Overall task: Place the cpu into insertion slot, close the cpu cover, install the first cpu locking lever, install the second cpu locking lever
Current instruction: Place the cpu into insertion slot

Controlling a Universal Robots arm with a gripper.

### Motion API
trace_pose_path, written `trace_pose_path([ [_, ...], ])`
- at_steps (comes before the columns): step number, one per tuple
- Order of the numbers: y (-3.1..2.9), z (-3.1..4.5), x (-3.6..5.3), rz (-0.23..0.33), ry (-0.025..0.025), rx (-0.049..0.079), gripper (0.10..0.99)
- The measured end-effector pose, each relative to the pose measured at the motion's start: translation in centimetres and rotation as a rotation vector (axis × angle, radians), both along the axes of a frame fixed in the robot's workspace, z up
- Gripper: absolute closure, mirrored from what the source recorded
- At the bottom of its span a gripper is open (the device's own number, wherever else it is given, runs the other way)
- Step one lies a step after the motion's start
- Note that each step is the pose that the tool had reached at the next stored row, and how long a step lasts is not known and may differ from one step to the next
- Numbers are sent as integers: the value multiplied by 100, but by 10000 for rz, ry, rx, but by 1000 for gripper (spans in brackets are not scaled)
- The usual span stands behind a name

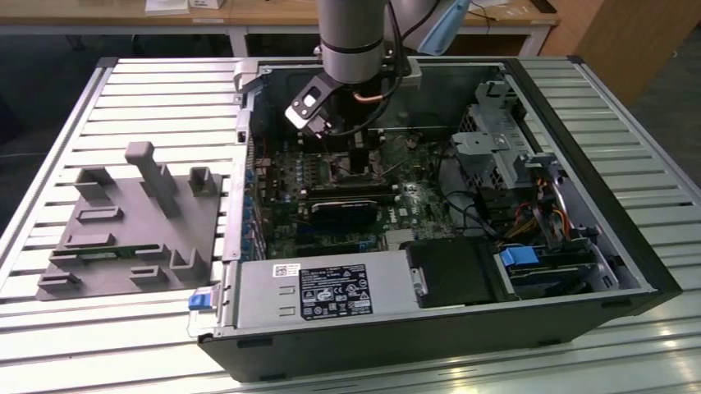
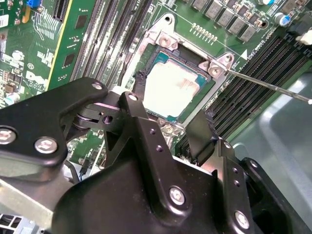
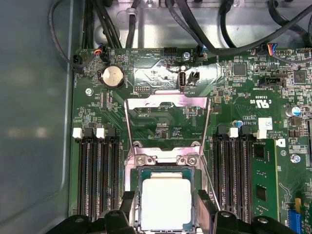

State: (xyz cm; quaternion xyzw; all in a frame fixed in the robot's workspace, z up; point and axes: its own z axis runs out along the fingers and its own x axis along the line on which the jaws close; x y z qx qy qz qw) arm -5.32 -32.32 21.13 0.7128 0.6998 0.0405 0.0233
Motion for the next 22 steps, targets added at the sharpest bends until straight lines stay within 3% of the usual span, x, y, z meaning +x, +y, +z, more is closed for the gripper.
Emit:
trace_pose_path([
  [2,0,0,1,1,0,0,490],
  [5,0,0,3,0,0,0,675],
  [8,0,0,4,0,0,0,733],
  [11,0,0,6,0,0,0,910],
  [12,0,0,6,1,0,0,910],
  [13,0,0,7,0,0,0,965],
  [22,0,0,39,0,0,1,980],
])
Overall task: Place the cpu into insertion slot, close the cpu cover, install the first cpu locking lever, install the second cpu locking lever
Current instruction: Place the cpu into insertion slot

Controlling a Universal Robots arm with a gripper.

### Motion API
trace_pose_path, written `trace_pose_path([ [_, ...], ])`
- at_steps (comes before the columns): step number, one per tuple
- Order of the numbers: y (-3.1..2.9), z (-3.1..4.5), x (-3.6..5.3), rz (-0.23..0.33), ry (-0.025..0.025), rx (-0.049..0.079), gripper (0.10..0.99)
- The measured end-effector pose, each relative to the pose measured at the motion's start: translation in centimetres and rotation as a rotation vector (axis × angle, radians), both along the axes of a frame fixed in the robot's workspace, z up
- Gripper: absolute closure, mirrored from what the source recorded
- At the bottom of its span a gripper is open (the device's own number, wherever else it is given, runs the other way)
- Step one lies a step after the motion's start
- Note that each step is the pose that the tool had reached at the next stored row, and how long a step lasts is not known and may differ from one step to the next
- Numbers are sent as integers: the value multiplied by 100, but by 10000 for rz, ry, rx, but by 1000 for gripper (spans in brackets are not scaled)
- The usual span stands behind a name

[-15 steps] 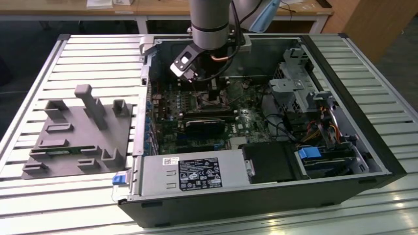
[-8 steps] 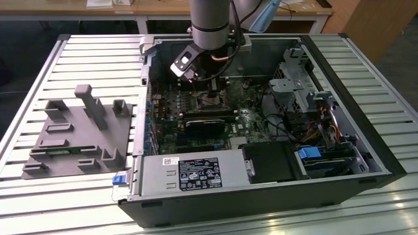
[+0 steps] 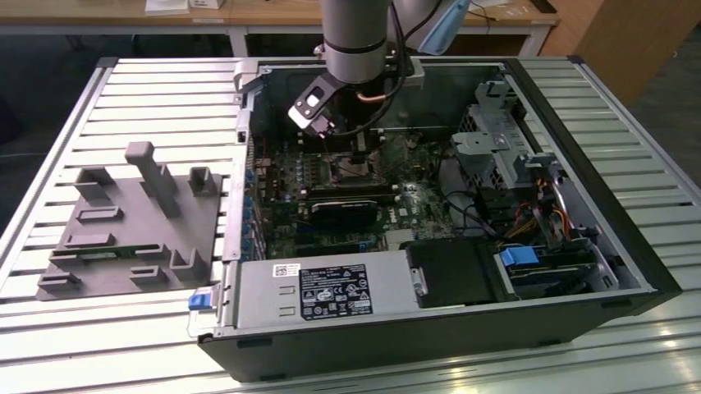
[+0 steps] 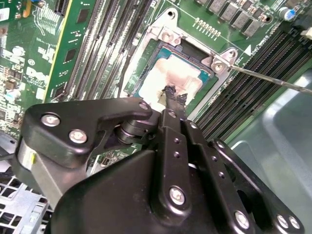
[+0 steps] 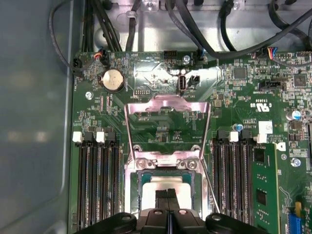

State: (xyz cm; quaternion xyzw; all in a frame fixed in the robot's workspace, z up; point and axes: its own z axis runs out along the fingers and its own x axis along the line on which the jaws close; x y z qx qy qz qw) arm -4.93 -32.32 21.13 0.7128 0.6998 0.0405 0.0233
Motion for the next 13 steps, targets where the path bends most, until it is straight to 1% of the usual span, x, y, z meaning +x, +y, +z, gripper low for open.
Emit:
trace_pose_path([
  [2,0,7,0,0,2,-4,980],
  [4,0,30,0,-1,0,0,980],
  [13,0,203,0,-6,-3,0,980],
])
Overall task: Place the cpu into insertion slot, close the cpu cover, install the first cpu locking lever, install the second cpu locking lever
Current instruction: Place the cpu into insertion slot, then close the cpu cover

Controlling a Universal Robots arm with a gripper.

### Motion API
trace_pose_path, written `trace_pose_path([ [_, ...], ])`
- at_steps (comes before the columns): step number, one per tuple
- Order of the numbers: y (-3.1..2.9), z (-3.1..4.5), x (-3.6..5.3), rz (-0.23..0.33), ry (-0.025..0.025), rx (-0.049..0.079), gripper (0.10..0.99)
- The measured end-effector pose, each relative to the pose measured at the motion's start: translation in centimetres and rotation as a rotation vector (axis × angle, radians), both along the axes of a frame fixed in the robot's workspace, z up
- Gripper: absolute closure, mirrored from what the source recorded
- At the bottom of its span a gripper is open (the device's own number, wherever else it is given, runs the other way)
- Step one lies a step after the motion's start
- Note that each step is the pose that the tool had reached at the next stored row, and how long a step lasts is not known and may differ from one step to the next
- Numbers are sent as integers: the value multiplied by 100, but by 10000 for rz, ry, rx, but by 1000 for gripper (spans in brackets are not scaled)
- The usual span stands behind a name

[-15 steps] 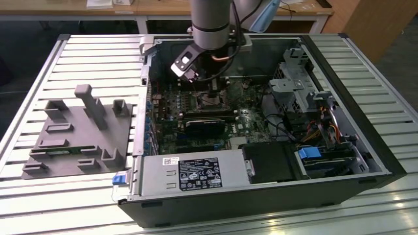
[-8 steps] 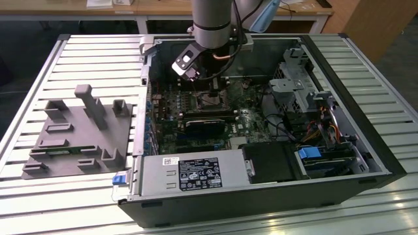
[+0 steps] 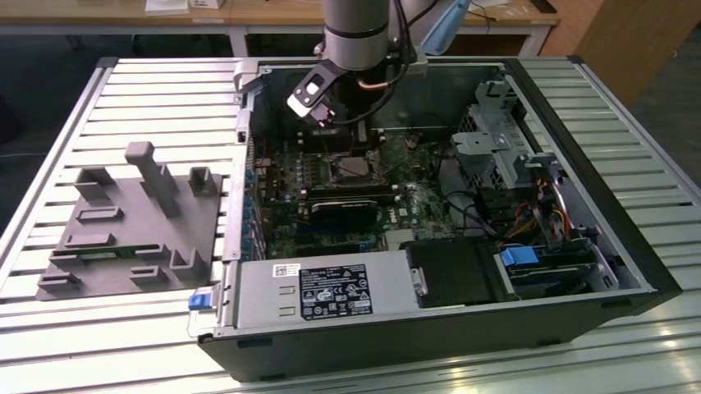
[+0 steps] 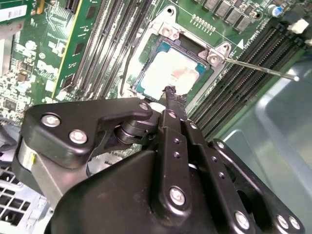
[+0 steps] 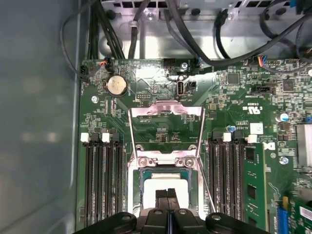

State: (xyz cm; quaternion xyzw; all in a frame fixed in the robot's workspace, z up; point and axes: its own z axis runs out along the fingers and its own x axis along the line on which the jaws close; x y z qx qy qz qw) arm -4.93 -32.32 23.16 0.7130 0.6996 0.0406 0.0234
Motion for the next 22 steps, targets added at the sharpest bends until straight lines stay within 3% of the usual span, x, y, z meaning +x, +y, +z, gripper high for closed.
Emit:
trace_pose_path([
  [9,0,161,0,-7,-23,-1,980],
  [22,0,167,0,-9,-24,0,980],
])
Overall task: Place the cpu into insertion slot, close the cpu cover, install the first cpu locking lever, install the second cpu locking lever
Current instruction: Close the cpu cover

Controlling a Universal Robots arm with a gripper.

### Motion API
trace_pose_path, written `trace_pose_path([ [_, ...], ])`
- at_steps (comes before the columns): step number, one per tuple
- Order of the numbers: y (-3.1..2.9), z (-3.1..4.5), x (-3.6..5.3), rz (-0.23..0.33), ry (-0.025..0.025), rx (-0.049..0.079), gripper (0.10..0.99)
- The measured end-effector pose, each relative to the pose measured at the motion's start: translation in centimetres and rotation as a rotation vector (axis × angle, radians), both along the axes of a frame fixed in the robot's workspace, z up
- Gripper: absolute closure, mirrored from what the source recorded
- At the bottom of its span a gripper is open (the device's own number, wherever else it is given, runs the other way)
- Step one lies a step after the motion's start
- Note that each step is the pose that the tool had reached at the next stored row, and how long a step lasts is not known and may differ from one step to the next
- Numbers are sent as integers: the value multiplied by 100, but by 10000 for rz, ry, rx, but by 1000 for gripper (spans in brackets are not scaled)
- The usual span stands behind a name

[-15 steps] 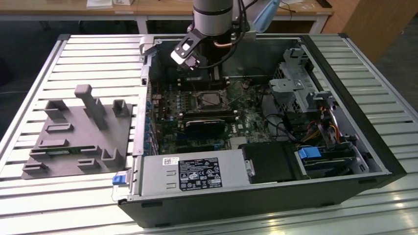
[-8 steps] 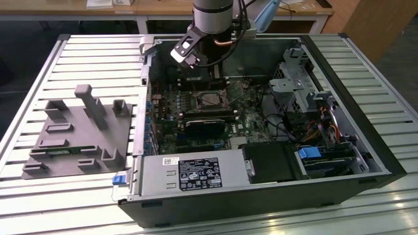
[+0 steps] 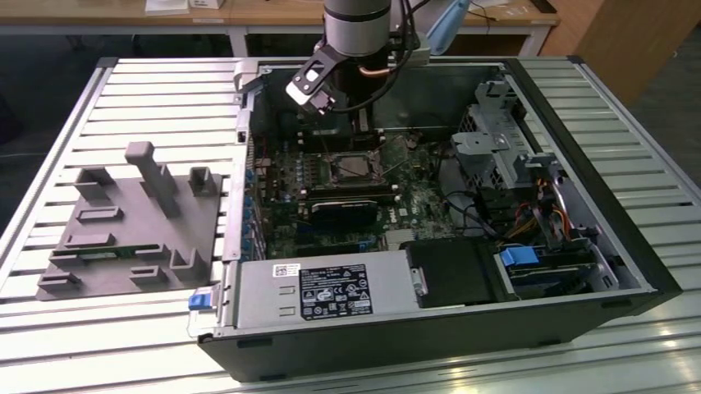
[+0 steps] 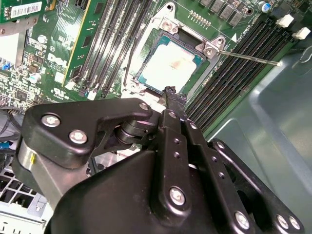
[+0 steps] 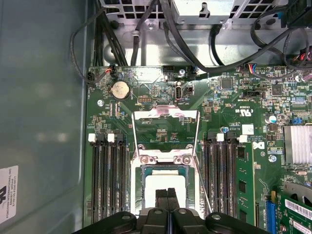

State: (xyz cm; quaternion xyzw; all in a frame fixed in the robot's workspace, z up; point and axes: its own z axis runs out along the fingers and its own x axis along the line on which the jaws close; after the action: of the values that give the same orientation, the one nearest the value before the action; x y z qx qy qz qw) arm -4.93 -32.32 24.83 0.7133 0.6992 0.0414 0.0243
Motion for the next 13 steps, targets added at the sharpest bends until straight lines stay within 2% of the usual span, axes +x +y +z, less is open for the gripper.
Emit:
trace_pose_path([
  [9,0,1,63,0,1,-1,980],
  [13,0,36,64,-1,1,-1,980],
])
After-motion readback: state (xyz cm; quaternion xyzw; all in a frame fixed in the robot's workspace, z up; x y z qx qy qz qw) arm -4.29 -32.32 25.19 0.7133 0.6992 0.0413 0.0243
